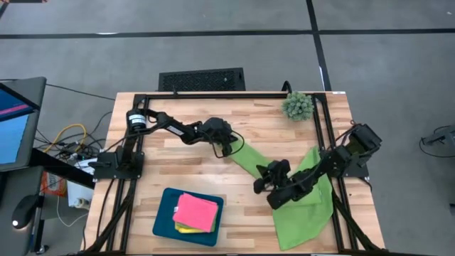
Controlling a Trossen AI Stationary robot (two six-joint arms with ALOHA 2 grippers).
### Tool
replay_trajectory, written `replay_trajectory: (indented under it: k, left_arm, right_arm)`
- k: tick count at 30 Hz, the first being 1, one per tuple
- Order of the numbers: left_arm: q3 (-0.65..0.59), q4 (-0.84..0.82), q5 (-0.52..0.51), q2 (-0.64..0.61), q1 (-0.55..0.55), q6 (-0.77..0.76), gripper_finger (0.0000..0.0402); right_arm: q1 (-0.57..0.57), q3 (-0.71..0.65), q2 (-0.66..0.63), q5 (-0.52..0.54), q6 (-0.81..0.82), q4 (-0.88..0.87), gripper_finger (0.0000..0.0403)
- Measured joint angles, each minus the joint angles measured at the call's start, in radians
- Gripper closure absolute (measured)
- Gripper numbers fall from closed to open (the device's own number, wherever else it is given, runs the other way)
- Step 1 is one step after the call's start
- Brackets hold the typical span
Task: Fold microfiber towels
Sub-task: Fold the top green microfiber towel on the table
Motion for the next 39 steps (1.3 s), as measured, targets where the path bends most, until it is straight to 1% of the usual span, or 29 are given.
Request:
replay_trajectory:
  k: [3, 5, 9, 11, 14, 16, 19, 24, 27, 32, 33, 36, 37, 39]
  left_arm:
    - [0.001, -0.032, -0.004, -0.002, 0.006, -0.050, 0.0402]
    - [0.002, -0.056, -0.004, -0.003, 0.012, -0.093, 0.0402]
    - [0.000, -0.085, -0.005, -0.003, 0.018, -0.156, 0.0402]
    - [0.000, -0.090, -0.002, -0.003, 0.019, -0.188, 0.0402]
    - [0.000, -0.101, 0.010, -0.013, 0.023, -0.240, 0.0402]
    - [-0.002, -0.116, 0.020, -0.034, 0.029, -0.260, 0.0402]
    - [-0.008, -0.196, 0.010, -0.087, 0.042, -0.298, 0.0402]
    - [-0.010, -0.350, -0.049, -0.168, 0.057, -0.327, 0.0401]
    - [-0.011, -0.416, -0.055, -0.218, 0.057, -0.317, 0.0401]
    - [-0.009, -0.433, -0.047, -0.309, 0.056, -0.306, 0.0401]
    - [-0.009, -0.435, -0.032, -0.324, 0.056, -0.306, 0.0401]
    - [-0.010, -0.470, 0.053, -0.371, 0.056, -0.307, 0.0401]
    - [-0.018, -0.472, 0.064, -0.386, 0.048, -0.306, 0.0401]
    - [-0.051, -0.466, 0.048, -0.412, 0.026, -0.296, 0.0401]
  right_arm:
    - [-0.042, -0.002, 0.021, -0.018, 0.017, -0.003, 0.0397]
    - [-0.064, 0.002, 0.036, -0.058, 0.029, 0.001, 0.0397]
    - [-0.109, 0.001, 0.072, -0.139, 0.095, -0.062, 0.0397]
    - [-0.129, 0.000, 0.089, -0.180, 0.150, -0.124, 0.0397]
    - [-0.155, 0.007, 0.108, -0.194, 0.194, -0.170, 0.0397]
    - [-0.167, 0.005, 0.111, -0.187, 0.189, -0.186, 0.0397]
    - [-0.195, 0.003, 0.102, -0.182, 0.134, -0.193, 0.0397]
    - [-0.242, 0.000, 0.073, -0.207, 0.037, -0.206, 0.0397]
    - [-0.257, -0.003, 0.046, -0.193, 0.010, -0.213, 0.0397]
    - [-0.261, -0.001, -0.021, -0.126, 0.002, -0.208, 0.0397]
    - [-0.261, -0.001, -0.031, -0.114, 0.002, -0.209, 0.0397]
    - [-0.261, -0.001, -0.045, -0.072, 0.002, -0.207, 0.0397]
    - [-0.266, -0.001, -0.043, -0.059, 0.003, -0.211, 0.0397]
    - [-0.289, 0.000, -0.026, -0.050, 0.028, -0.228, 0.0397]
